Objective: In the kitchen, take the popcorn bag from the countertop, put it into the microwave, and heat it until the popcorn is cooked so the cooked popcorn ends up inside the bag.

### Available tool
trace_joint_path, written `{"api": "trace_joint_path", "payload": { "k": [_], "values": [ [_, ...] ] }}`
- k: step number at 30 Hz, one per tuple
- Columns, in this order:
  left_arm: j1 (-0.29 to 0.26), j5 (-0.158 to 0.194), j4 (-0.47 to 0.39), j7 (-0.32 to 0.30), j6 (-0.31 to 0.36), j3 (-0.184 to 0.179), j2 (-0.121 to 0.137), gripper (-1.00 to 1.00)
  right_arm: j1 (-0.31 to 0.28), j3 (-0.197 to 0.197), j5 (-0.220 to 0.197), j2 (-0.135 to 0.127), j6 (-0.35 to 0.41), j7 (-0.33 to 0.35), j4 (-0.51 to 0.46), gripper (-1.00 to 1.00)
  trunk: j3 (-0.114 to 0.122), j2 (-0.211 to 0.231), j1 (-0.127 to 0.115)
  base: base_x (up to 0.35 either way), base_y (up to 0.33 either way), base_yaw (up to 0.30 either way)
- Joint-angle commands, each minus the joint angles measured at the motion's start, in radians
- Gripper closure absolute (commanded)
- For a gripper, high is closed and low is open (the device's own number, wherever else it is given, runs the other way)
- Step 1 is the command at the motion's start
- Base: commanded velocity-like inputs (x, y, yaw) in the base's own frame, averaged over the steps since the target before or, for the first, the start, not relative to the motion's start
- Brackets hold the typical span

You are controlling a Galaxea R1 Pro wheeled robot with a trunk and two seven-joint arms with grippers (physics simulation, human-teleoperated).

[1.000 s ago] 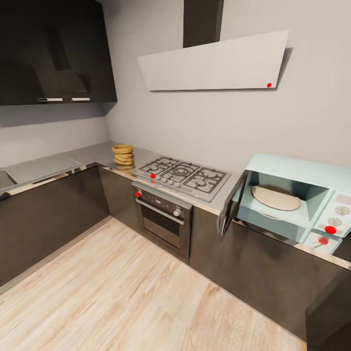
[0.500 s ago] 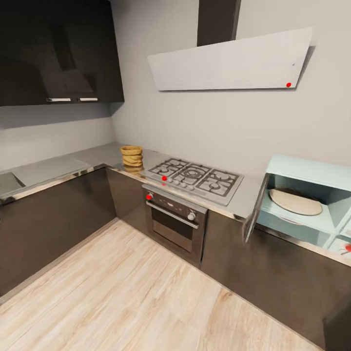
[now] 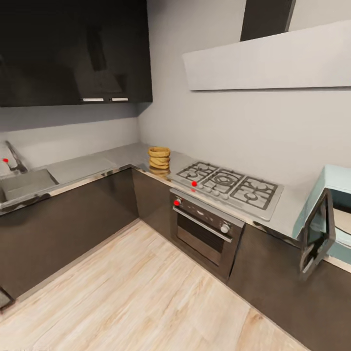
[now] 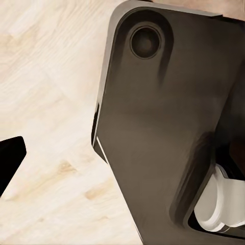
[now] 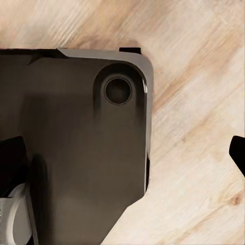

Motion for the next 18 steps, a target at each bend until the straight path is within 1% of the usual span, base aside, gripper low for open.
{"api": "trace_joint_path", "payload": {
  "k": [1,5,18],
  "values": [
    [-0.001,0.001,0.000,0.000,-0.001,0.003,0.000,-1.00,-0.002,-0.005,0.003,0.000,-0.008,0.003,0.004,-1.00,-0.001,-0.001,0.001,0.245,0.222,0.248],
    [-0.001,0.001,0.000,0.000,-0.001,0.003,0.000,-1.00,-0.002,-0.005,0.003,-0.001,-0.008,0.003,0.004,-1.00,-0.001,-0.001,0.001,0.245,0.222,0.132],
    [-0.001,0.001,0.000,0.000,-0.001,0.003,0.000,-1.00,-0.002,-0.005,0.003,-0.002,-0.008,0.003,0.004,-1.00,-0.001,-0.001,0.001,0.245,0.222,0.007]
  ]
}}
